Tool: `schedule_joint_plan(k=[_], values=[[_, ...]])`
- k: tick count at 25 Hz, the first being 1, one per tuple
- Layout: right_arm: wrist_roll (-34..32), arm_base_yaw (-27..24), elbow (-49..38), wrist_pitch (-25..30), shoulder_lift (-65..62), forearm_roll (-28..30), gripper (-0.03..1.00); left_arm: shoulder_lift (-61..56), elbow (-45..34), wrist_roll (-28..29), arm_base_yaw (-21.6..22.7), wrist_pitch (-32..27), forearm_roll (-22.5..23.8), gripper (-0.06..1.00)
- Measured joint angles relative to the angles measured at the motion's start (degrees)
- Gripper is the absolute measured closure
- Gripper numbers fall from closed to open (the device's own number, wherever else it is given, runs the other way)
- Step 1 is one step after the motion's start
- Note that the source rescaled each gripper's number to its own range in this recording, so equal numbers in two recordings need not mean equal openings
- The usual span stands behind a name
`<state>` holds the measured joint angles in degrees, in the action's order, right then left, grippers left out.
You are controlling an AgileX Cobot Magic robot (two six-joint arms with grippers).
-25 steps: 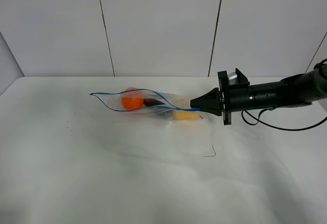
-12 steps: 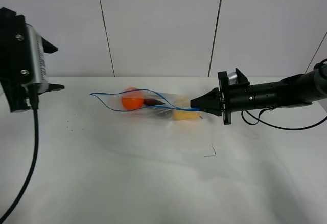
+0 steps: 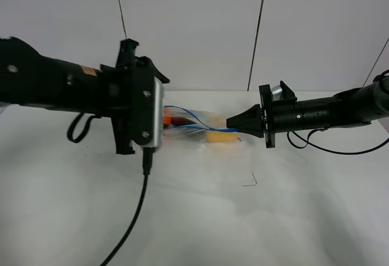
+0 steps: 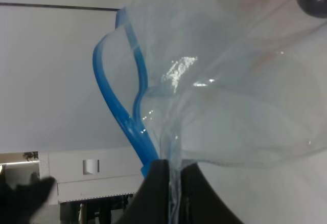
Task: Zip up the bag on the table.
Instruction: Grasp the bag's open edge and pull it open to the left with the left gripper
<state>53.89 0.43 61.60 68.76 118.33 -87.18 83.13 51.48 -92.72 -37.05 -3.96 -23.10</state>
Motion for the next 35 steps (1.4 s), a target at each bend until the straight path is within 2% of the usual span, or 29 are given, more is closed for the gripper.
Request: schedule_joint_plan(k=[2,8,13,17,22,28,35], values=[[0.0,0.0,0.0,0.05,0.0,0.0,0.96,3.36,0.0,0.0,-2.48,4.76,-0.02,0.1],[0.0,0.0,0.0,0.05,0.0,0.0,0.96,13.45,0.0,0.0,-7.61,23.92,-0.06,0.1],[0.04,0.0,0.0,0.05,0.0,0.0,0.96,20.78,0.0,0.0,-9.52,32.83,-0.13,0.1],[0.04,0.0,0.0,0.05,0.0,0.0,0.96,23.73,0.0,0.51,-9.74,34.42,-0.13,0.1],[0.04,0.0,0.0,0.05,0.0,0.0,0.96,24.04,0.0,4.19,-9.79,36.14,-0.13,0.11],[0.04,0.0,0.0,0.05,0.0,0.0,0.96,24.04,0.0,7.76,-11.43,36.82,1.37,0.27],[0.04,0.0,0.0,0.05,0.0,0.0,0.96,24.04,0.0,8.06,-11.78,36.82,1.86,0.34]])
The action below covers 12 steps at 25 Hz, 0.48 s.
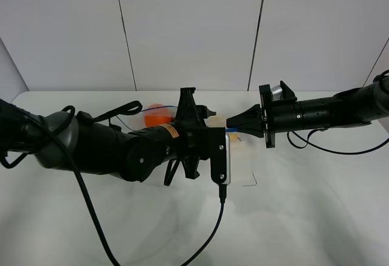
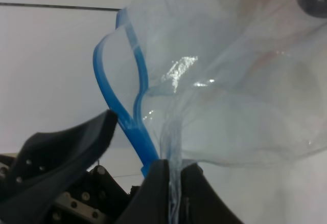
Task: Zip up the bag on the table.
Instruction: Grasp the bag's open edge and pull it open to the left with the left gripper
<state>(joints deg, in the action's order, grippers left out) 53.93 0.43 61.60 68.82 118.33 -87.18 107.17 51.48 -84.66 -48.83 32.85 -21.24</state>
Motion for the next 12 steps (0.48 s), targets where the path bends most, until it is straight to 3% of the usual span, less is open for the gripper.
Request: schedule_joint_plan(k=[6,12], values=[[0.0,0.0,0.0,0.0,0.0,0.0,0.96,0.0,0.0,0.06,0.0,-0.06,0.05,0.49],[0.0,0.0,0.0,0.0,0.0,0.0,0.96,0.0,0.0,0.06,0.0,-0.12,0.05,0.72]])
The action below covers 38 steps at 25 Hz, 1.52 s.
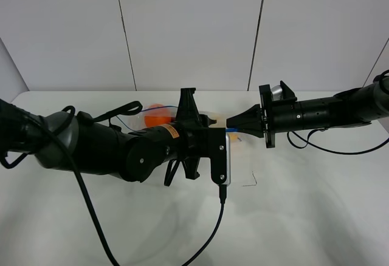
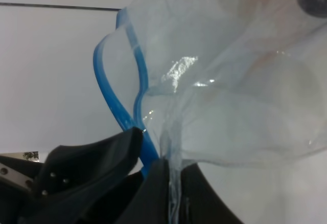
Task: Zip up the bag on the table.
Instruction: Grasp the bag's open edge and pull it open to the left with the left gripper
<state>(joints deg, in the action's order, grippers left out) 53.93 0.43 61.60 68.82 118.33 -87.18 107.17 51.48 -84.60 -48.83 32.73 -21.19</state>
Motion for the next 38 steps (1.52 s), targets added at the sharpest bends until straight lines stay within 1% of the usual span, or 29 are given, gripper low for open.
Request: schedule_joint_plan(k=[3,16,18,20,28,32,38], values=[[0.0,0.0,0.0,0.0,0.0,0.0,0.96,0.0,0.0,0.0,0.0,-0.11,0.06,0.76],[0.0,0.0,0.0,0.0,0.0,0.0,0.96,0.0,0.0,0.0,0.0,-0.54,0.17,0.78],[0.0,0.0,0.0,0.0,0.0,0.0,0.96,0.0,0.0,0.0,0.0,-0.61,0.17,0.83],[0.0,0.0,0.0,0.0,0.0,0.0,0.96,0.0,0.0,0.0,0.0,-0.75,0.17,0.93],[0.0,0.0,0.0,0.0,0.0,0.0,0.96,0.0,0.0,-0.72,0.0,-0.92,0.17,0.94],[0.0,0.0,0.0,-0.12,0.0,-0.7,0.96,0.0,0.0,-1.43,1.53,-0.98,0.94,0.94],[0.0,0.0,0.0,-0.25,0.0,-2.12,0.96,-2.0,0.0,-1.61,6.14,-2.82,1.49,0.94]])
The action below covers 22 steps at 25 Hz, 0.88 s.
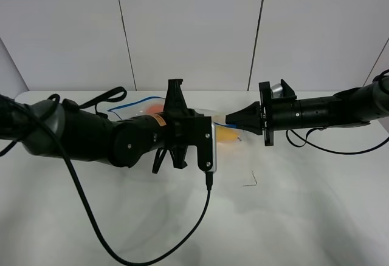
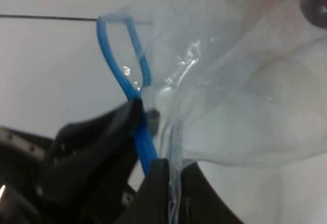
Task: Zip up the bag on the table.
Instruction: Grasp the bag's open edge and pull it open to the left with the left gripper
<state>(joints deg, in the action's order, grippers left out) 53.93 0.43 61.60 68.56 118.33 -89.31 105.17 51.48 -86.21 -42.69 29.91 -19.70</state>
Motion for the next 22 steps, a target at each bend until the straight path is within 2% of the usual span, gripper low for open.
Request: schedule_joint_plan(k=[7,11,16,22], values=[[0.0,0.0,0.0,0.1,0.0,0.12,0.96,-1.97,-3.37,-1.6,6.41,-0.96,0.31,0.94],[0.0,0.0,0.0,0.1,0.0,0.56,0.96,-2.48,-7.31,-3.98,9.98,1.71,0.49,0.94],[0.0,0.0,0.0,0.1,0.0,0.8,0.96,-3.05,-11.32,-4.19,14.87,5.62,0.49,0.94],[0.0,0.0,0.0,0.1,0.0,0.91,0.96,-3.08,-13.23,-4.26,21.22,6.51,0.49,0.94]])
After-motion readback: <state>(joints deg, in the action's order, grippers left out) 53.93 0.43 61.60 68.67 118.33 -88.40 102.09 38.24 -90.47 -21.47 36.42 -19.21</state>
